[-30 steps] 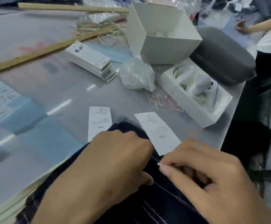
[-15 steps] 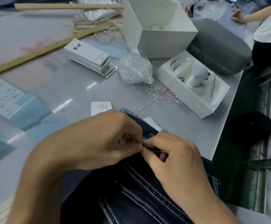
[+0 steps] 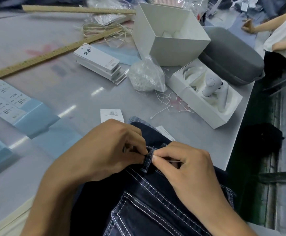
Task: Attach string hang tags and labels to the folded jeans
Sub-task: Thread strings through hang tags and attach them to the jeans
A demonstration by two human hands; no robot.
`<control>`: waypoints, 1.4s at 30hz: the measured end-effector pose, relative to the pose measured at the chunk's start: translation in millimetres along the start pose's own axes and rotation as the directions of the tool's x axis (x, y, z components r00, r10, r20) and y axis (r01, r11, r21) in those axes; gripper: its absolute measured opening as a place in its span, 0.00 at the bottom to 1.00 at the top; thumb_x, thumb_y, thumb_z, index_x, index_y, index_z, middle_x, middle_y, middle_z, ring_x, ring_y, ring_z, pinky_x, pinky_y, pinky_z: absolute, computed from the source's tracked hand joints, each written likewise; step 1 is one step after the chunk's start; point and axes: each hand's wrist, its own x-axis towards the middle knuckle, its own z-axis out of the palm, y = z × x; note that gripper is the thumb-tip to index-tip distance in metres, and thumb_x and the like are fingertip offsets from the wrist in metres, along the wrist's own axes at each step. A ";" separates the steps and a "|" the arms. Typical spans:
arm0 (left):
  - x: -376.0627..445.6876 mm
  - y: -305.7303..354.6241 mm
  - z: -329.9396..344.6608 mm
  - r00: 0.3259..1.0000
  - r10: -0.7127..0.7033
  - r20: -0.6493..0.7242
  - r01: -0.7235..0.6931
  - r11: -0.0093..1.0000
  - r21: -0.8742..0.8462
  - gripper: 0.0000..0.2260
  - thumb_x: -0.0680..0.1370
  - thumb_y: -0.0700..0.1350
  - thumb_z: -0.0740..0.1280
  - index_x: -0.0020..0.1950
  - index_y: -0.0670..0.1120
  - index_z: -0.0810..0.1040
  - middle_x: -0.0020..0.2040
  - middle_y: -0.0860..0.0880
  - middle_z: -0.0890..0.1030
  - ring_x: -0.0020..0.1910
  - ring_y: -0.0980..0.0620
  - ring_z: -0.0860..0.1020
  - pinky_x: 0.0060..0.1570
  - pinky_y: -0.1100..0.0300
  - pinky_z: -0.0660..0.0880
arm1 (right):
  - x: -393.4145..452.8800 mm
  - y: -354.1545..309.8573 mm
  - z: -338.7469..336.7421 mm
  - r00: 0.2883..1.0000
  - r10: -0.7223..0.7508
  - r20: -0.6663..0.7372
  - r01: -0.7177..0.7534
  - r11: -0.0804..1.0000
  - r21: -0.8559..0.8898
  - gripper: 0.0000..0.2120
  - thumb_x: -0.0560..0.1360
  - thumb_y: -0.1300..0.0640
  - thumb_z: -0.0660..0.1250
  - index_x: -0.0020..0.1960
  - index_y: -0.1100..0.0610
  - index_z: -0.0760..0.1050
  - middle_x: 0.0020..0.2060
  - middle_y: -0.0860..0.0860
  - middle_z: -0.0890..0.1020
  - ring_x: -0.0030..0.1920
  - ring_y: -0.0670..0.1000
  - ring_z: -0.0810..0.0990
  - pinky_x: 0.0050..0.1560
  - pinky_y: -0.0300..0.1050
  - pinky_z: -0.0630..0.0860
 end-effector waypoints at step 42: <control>-72.7 93.4 10.4 0.436 -0.528 -0.729 -0.098 0.777 -0.621 0.04 0.76 0.46 0.73 0.43 0.47 0.80 0.38 0.40 0.82 0.28 0.46 0.74 0.26 0.62 0.70 | -72.5 -20.6 -71.6 0.779 -0.415 0.470 0.610 0.677 -0.413 0.34 0.58 0.31 0.78 0.60 0.46 0.83 0.58 0.46 0.84 0.53 0.49 0.85 0.46 0.49 0.84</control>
